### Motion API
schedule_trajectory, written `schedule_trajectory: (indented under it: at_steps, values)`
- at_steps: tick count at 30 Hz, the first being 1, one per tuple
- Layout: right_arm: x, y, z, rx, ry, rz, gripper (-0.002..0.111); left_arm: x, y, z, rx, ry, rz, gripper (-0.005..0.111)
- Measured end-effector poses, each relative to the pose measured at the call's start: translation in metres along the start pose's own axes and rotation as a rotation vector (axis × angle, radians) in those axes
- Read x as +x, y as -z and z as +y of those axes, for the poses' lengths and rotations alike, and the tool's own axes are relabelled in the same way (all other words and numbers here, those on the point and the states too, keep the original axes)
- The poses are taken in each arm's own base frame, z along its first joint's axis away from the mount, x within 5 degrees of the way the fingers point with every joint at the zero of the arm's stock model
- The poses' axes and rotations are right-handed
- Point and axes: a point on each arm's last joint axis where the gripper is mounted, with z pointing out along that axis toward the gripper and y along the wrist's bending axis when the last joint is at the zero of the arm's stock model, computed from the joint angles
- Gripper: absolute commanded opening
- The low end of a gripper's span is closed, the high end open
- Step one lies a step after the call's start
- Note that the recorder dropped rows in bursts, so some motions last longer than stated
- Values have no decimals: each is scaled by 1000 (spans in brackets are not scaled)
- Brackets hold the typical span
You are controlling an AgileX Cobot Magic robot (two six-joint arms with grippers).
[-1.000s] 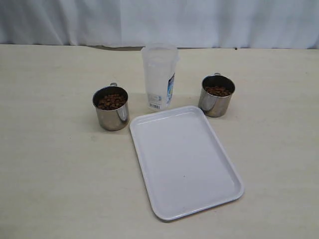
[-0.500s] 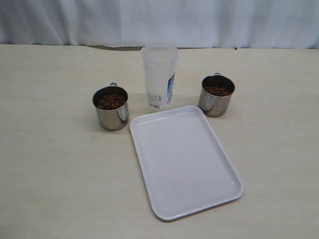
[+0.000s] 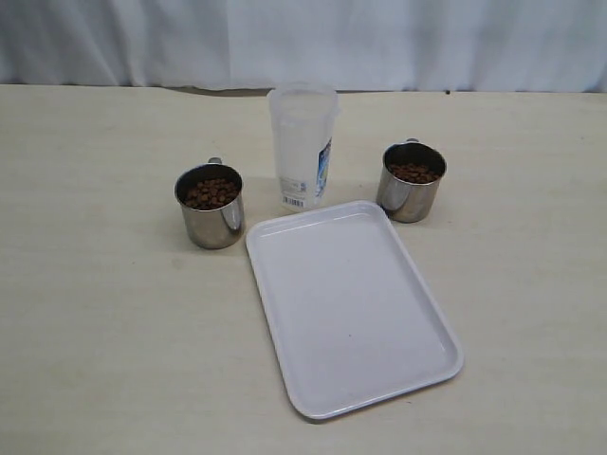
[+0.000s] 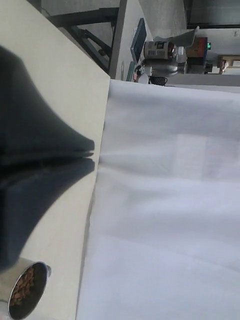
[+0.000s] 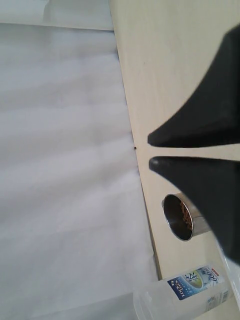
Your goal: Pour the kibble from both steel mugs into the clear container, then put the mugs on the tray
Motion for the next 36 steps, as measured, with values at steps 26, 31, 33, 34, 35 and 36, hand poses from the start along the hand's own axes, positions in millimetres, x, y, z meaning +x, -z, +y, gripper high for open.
schedule_trajectory:
  at_steps: [26, 31, 33, 34, 35, 36]
  values:
    - [0, 0, 0, 0, 0, 0, 5, 1, -39, -6, 54, -23, 72, 0]
    - [0, 0, 0, 0, 0, 0, 5, 26, -70, -11, 131, -77, 242, 0]
    - [0, 0, 0, 0, 0, 0, 5, 37, -79, -14, 171, -82, 293, 0]
    - [0, 0, 0, 0, 0, 0, 5, 41, -82, -15, 186, -79, 312, 0]
    - [0, 0, 0, 0, 0, 0, 5, 45, -85, -16, 196, -73, 321, 0]
    - [0, 0, 0, 0, 0, 0, 5, 48, -88, -16, 208, -65, 325, 0]
